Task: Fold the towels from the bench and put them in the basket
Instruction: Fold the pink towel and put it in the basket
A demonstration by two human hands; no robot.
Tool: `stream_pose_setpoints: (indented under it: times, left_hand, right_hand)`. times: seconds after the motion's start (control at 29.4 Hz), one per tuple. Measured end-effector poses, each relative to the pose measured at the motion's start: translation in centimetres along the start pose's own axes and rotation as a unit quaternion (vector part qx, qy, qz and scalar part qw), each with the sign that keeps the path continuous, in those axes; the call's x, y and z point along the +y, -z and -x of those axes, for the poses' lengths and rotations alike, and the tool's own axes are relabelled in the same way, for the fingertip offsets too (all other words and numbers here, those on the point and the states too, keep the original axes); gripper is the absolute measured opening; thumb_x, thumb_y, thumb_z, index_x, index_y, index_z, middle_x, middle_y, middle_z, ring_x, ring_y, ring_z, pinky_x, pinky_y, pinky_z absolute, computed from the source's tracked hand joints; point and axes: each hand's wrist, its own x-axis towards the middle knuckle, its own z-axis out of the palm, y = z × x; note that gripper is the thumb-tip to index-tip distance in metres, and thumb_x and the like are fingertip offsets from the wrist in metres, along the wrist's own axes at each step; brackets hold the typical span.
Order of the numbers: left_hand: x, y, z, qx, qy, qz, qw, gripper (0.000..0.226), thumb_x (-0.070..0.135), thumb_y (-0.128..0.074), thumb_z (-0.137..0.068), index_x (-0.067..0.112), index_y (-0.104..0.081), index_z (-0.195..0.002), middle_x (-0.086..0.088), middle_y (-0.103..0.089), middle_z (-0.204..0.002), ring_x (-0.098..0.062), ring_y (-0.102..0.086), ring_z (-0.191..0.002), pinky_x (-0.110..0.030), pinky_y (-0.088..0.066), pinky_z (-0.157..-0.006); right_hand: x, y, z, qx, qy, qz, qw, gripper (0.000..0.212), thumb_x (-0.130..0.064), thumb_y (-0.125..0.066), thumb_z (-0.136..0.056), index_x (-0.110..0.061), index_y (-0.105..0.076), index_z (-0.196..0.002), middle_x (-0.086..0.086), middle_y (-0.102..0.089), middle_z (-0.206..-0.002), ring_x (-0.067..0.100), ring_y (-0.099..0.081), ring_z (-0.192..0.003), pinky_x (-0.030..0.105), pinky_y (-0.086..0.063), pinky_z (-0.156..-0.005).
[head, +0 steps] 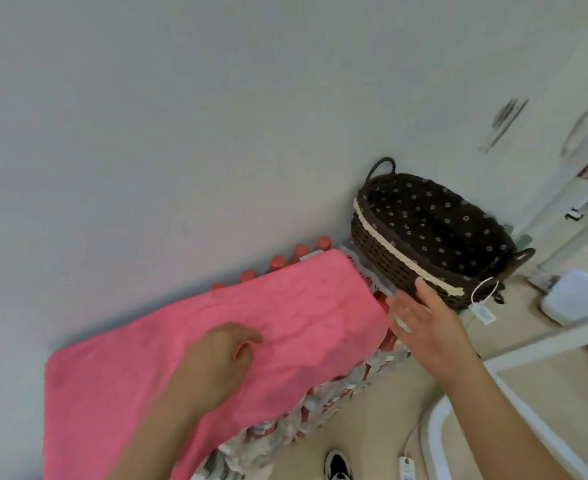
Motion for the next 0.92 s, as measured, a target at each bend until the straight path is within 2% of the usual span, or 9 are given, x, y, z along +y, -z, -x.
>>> stream_pose_setpoints:
  times: [0.17,0.37,0.48,0.54,0.65,0.75,0.82,0.88,0.92]
  left_hand:
    - [5.3,-3.3,-9.1,0.02,-0.028,0.016,0.999,0.031,0.015,-0.054,-0.086,0.019,-0.068,-0.113,0.004,-0.064,-0.119,-0.016,-0.059,-0.108,-0.017,-0.035,-0.093]
    - [9.6,-6.4,-17.4,-0.001,0.008,-0.036,0.999,0.048,0.012,-0.053,-0.089,0.015,-0.051,-0.136,-0.006,-0.051,-0.135,-0.026,-0.053,-0.117,-0.028,-0.035,-0.098]
    - [9.8,-7.1,-19.6,-0.015,0.048,-0.058,0.997,0.058,0.015,-0.056,-0.087,0.018,-0.041,-0.143,-0.013,-0.05,-0.13,-0.031,-0.054,-0.115,-0.032,-0.038,-0.097]
    - [9.5,-7.5,-20.4,0.001,0.079,-0.051,0.996,0.054,0.017,-0.057,-0.087,0.021,-0.047,-0.139,-0.013,-0.051,-0.124,-0.032,-0.057,-0.109,-0.035,-0.041,-0.096]
    - [9.3,-8.0,-21.1,0.04,0.109,-0.035,0.993,0.035,0.019,-0.059,-0.087,0.022,-0.064,-0.121,-0.01,-0.058,-0.11,-0.03,-0.062,-0.098,-0.033,-0.043,-0.089]
    - [9.1,-8.1,-21.6,0.072,0.136,-0.012,0.988,0.017,0.023,-0.066,-0.085,0.019,-0.072,-0.1,-0.008,-0.068,-0.099,-0.026,-0.063,-0.096,-0.029,-0.04,-0.079]
    - [8.8,-7.9,-22.0,0.099,0.165,0.005,0.981,0.016,0.026,-0.067,-0.084,0.019,-0.072,-0.098,-0.002,-0.072,-0.1,-0.021,-0.064,-0.097,-0.027,-0.04,-0.078]
    - [8.6,-7.7,-22.6,0.124,0.172,0.017,0.977,0.015,0.027,-0.065,-0.085,0.02,-0.07,-0.097,0.001,-0.072,-0.099,-0.02,-0.065,-0.096,-0.028,-0.043,-0.079]
    - [8.5,-7.6,-23.0,0.132,0.167,0.02,0.977,0.014,0.028,-0.064,-0.085,0.021,-0.068,-0.097,0.001,-0.072,-0.098,-0.021,-0.065,-0.094,-0.029,-0.045,-0.078]
  right_hand:
    - [-1.8,0.8,-1.7,0.011,-0.055,-0.119,0.991,0.074,-0.058,-0.06,-0.083,-0.009,-0.043,-0.134,0.008,-0.062,-0.125,0.022,-0.064,-0.108,0.037,-0.05,-0.087]
    - [-3.8,1.7,-4.7,0.064,-0.06,-0.188,0.978,0.053,-0.047,-0.051,-0.09,-0.008,-0.052,-0.125,0.015,-0.068,-0.115,0.026,-0.071,-0.096,0.031,-0.049,-0.074]
    - [-4.7,2.3,-5.2,0.069,-0.055,-0.18,0.98,0.049,-0.047,-0.049,-0.09,-0.009,-0.052,-0.121,0.014,-0.069,-0.114,0.026,-0.072,-0.092,0.032,-0.048,-0.078]
    - [-4.7,2.8,-5.0,0.054,-0.059,-0.163,0.983,0.046,-0.047,-0.049,-0.091,-0.011,-0.053,-0.12,0.01,-0.07,-0.113,0.025,-0.071,-0.096,0.034,-0.048,-0.082]
    - [-2.9,2.9,-4.8,0.03,-0.07,-0.048,0.996,0.035,-0.039,-0.052,-0.094,-0.014,-0.054,-0.117,0.0,-0.071,-0.111,0.02,-0.069,-0.101,0.039,-0.048,-0.088]
    - [-0.4,2.0,-5.2,-0.024,-0.025,0.182,0.983,0.019,-0.022,-0.06,-0.09,-0.021,-0.063,-0.108,0.0,-0.067,-0.111,0.012,-0.064,-0.098,0.033,-0.049,-0.086]
    - [0.1,1.1,-6.3,-0.07,0.034,0.359,0.93,0.025,-0.033,-0.065,-0.081,-0.028,-0.063,-0.105,-0.006,-0.065,-0.107,0.008,-0.059,-0.094,0.031,-0.049,-0.084]
    - [0.5,0.3,-7.8,-0.107,0.097,0.504,0.851,0.029,-0.05,-0.06,-0.071,-0.034,-0.063,-0.095,-0.014,-0.064,-0.093,0.011,-0.059,-0.091,0.039,-0.052,-0.081]
    - [0.5,-0.2,-8.3,-0.105,0.124,0.539,0.827,0.023,-0.046,-0.061,-0.072,-0.034,-0.061,-0.09,-0.015,-0.064,-0.086,0.013,-0.059,-0.087,0.041,-0.052,-0.078]
